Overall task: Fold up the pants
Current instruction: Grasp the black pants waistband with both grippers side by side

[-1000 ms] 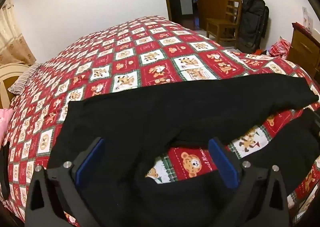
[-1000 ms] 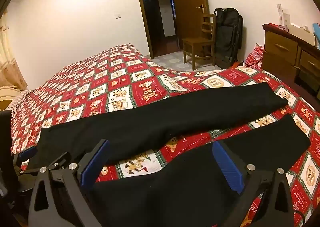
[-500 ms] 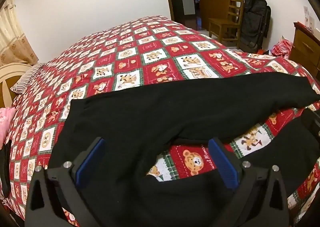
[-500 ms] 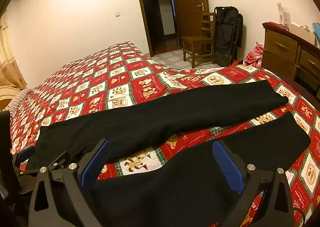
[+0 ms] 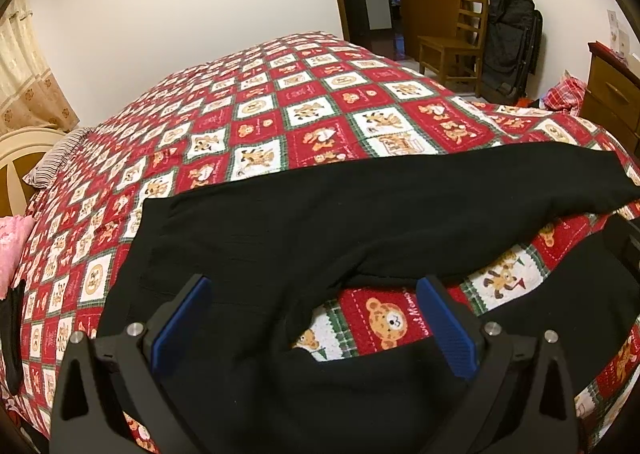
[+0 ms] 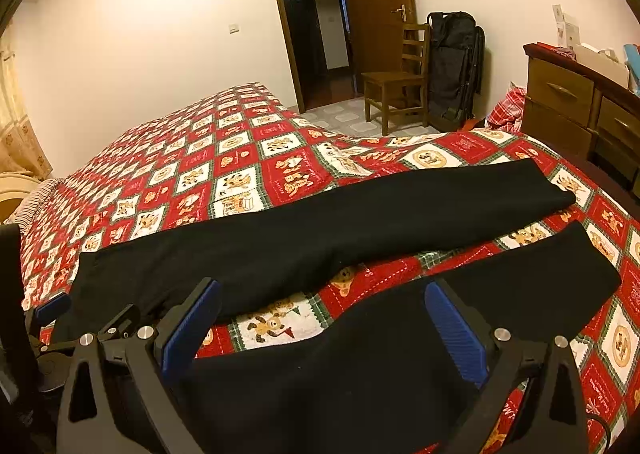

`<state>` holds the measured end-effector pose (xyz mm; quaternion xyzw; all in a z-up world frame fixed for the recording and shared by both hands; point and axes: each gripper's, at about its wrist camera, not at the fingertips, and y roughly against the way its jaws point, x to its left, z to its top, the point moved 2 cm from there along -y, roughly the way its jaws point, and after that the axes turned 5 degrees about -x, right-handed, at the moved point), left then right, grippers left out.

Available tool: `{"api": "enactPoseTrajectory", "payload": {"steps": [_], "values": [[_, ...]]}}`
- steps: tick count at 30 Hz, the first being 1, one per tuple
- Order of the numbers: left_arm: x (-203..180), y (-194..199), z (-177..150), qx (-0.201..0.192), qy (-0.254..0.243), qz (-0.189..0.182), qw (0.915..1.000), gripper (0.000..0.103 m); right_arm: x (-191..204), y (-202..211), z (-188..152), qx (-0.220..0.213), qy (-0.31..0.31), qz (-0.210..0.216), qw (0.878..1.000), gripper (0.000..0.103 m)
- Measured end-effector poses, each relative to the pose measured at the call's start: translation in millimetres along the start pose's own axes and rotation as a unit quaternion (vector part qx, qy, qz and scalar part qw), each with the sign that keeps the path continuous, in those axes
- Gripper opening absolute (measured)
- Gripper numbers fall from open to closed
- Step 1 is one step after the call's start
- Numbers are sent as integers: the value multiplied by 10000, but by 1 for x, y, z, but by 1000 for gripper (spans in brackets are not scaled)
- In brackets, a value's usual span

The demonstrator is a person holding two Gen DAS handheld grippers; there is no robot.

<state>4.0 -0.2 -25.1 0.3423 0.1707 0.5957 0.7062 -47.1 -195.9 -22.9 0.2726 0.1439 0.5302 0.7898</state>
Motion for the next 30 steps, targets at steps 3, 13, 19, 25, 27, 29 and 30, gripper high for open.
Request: {"api": "enactPoseTrajectory", "payload": {"steps": [3, 13, 19, 25, 27, 29, 30], "values": [[0, 0, 0, -6, -12, 4, 10000, 103, 0, 0, 0, 3, 0, -3, 10000, 102], [0, 0, 0, -9, -26, 12, 10000, 103, -1, 0, 0, 16, -3, -2, 10000, 102], [0, 0, -1, 12, -30, 22, 10000, 103, 0, 0, -1, 32, -14, 2, 10000, 102], [0, -2, -2, 24, -28, 35, 10000, 103, 0, 0, -3, 58, -19, -1, 10000, 102], [0, -2, -2, 23, -33, 31, 10000, 103, 1, 0, -3, 62, -16, -3, 10000, 102], [0, -2, -2, 25, -27, 32, 10000, 103, 0, 0, -3, 64, -17, 2, 10000, 102], [0, -2, -2, 29, -27, 32, 10000, 103, 0, -1, -2, 61, -19, 3, 10000, 102]]}}
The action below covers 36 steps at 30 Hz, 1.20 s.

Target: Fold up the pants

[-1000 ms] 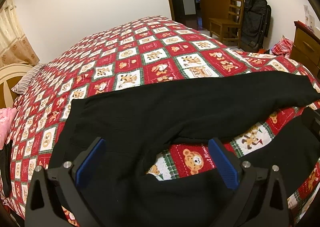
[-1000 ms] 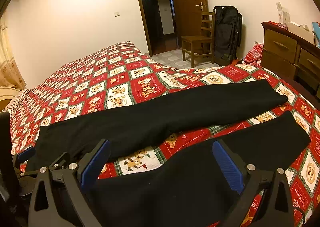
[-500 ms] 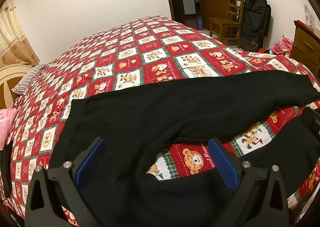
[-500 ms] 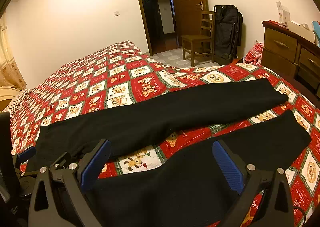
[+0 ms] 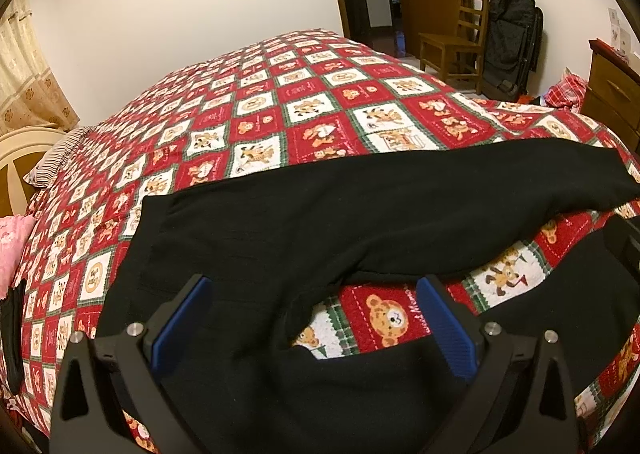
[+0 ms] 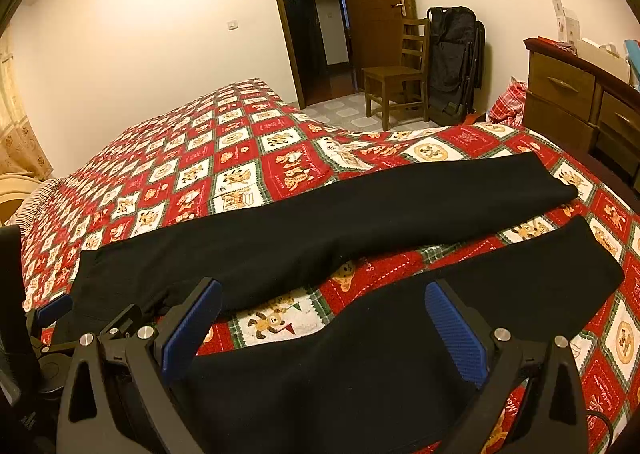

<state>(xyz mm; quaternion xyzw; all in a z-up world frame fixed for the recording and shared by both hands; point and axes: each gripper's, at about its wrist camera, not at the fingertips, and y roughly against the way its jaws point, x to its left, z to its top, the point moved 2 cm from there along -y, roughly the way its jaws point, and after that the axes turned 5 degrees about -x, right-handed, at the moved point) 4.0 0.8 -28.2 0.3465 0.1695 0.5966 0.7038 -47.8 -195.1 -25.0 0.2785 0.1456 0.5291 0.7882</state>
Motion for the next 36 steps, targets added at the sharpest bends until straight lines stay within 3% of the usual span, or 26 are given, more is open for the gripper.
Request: {"api": "enactPoseTrajectory", "payload": {"steps": [23, 28, 32, 36], "values": [[-4, -11, -4, 172, -9, 0, 9999, 103, 1, -14, -3, 249, -25, 59, 9997, 102], [0, -19, -1, 221, -36, 36, 9997, 103, 5, -23, 10, 310, 143, 171, 9993, 102], [10, -27, 6, 216, -62, 31, 9997, 103, 26, -47, 37, 609, 568, 1001, 9915, 102], [32, -40, 17, 282, 78, -39, 9996, 103, 48, -89, 52, 1051, 1264, 1448, 9757, 102]]}}
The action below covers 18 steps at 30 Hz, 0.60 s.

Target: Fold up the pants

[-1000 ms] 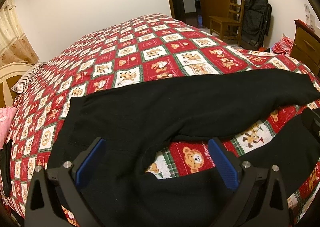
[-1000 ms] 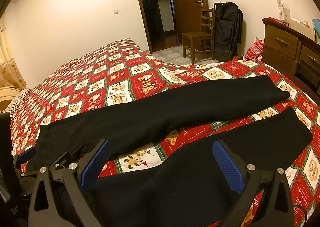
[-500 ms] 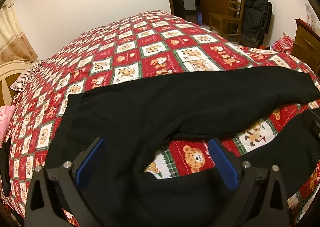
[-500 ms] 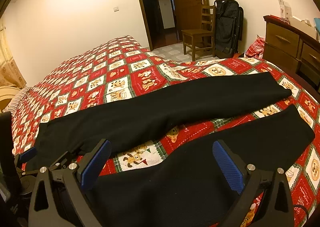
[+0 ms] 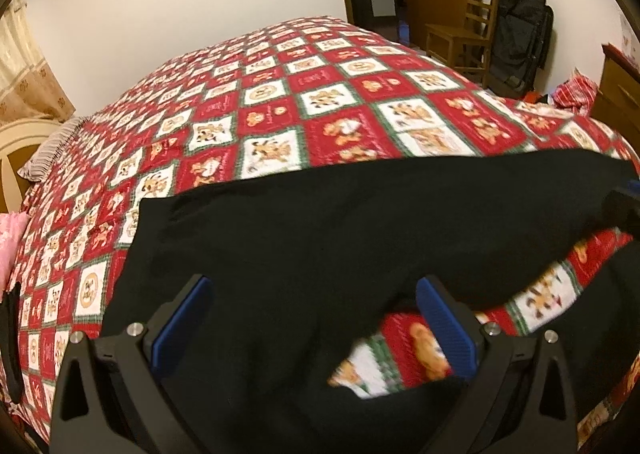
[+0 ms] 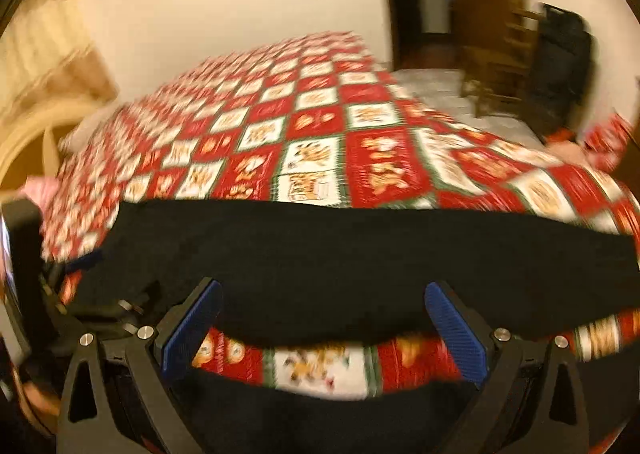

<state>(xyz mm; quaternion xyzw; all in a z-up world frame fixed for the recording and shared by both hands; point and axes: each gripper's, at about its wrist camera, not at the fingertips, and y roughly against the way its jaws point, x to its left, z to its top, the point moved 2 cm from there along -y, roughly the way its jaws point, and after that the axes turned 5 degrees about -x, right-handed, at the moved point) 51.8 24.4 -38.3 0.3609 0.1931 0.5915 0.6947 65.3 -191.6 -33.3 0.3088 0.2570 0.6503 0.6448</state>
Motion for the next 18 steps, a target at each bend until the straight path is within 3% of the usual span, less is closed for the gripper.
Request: {"api": "enactPoseTrajectory", "payload": {"steps": [8, 14, 18], "values": [[60, -53, 10, 578, 491, 186, 9969, 103, -4, -86, 43, 344, 425, 318, 9980, 100], [89, -79, 5, 795, 994, 130, 9918, 103, 28, -136, 50, 724, 1055, 747, 9890, 77], [93, -98, -4, 1074, 1110, 57, 9880, 103, 44, -161, 42, 917, 1463, 770, 9820, 75]]}}
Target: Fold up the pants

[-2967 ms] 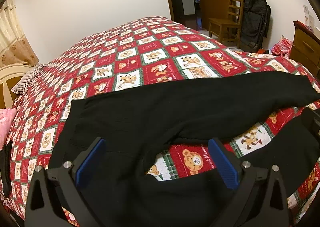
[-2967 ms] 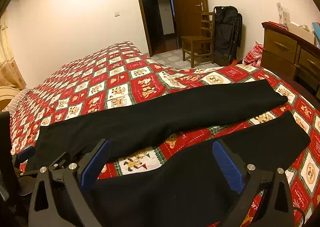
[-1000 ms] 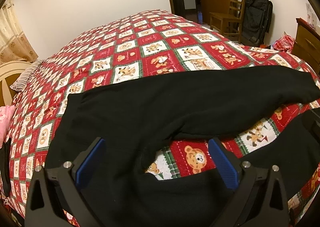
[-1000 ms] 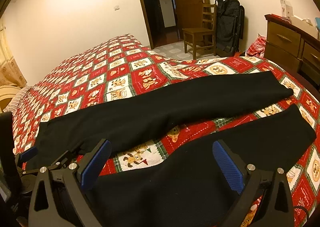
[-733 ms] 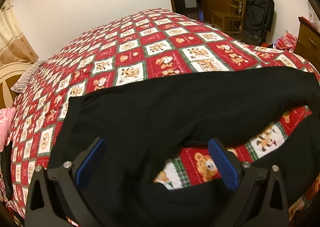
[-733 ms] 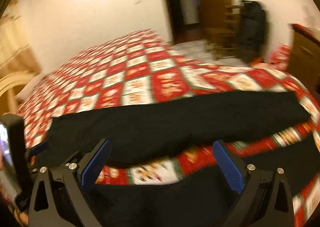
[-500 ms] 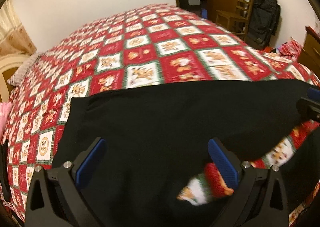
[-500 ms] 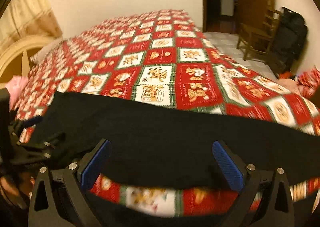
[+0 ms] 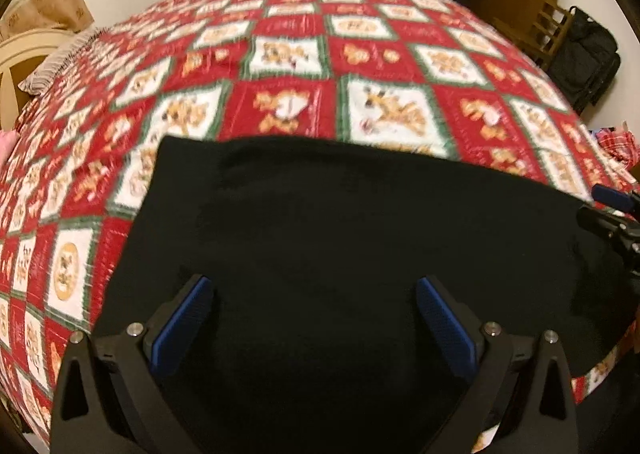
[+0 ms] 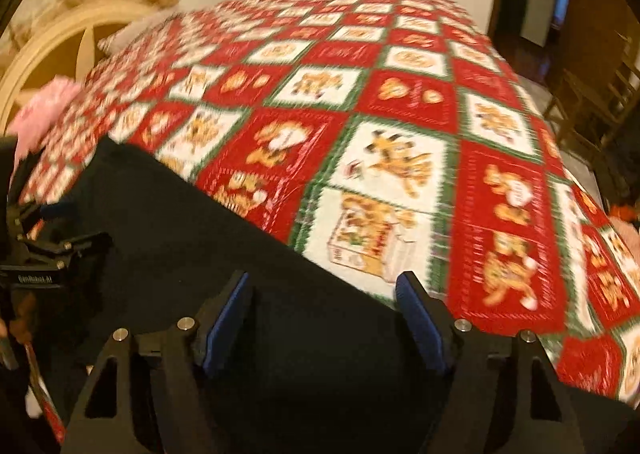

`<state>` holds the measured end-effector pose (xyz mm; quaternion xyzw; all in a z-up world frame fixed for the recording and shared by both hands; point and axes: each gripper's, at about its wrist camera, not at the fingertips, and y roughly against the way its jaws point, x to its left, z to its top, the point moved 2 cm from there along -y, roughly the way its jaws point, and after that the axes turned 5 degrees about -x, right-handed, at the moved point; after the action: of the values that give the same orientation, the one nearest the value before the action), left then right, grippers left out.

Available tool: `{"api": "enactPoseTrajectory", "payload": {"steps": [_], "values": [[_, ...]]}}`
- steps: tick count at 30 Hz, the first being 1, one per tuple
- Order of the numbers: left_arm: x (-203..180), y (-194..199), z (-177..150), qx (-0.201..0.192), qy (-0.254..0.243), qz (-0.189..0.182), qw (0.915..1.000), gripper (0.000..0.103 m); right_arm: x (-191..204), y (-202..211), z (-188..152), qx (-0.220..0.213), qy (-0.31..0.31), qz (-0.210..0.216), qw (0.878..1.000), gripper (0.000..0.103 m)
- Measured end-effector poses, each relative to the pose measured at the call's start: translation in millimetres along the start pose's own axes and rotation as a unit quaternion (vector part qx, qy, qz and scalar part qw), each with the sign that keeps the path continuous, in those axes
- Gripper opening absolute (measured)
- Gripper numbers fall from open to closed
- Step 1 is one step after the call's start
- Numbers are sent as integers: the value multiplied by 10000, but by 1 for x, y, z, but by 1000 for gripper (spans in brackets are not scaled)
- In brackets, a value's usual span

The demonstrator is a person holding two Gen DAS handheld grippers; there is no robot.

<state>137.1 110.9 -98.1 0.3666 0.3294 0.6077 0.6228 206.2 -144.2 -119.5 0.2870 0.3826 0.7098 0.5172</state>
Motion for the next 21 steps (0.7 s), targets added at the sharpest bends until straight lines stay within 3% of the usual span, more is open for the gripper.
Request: {"api": "enactPoseTrajectory", "payload": {"steps": [3, 5, 7, 14, 18, 21], "values": [[1, -6, -1, 37, 83, -110, 9999, 103, 7, -3, -5, -111, 269, -58, 9996, 67], [3, -7, 1, 77, 136, -167, 9997, 103, 13, 0, -6, -129, 456, 28, 9989, 32], [3, -6, 2, 94, 139, -160, 9997, 103, 18, 3, -5, -62, 532, 145, 9985, 6], [25, 28, 6, -204, 351, -367, 9985, 103, 54, 56, -15, -604, 858, -32, 9945, 6], [34, 52, 13, -423, 367, -413, 9976, 103, 90, 95, -37, -996, 1248, -327, 9866, 6], [35, 65, 20, -521, 440, -731, 9950, 103, 118, 116, -64, -1225, 1573, -457, 9788, 5]]}}
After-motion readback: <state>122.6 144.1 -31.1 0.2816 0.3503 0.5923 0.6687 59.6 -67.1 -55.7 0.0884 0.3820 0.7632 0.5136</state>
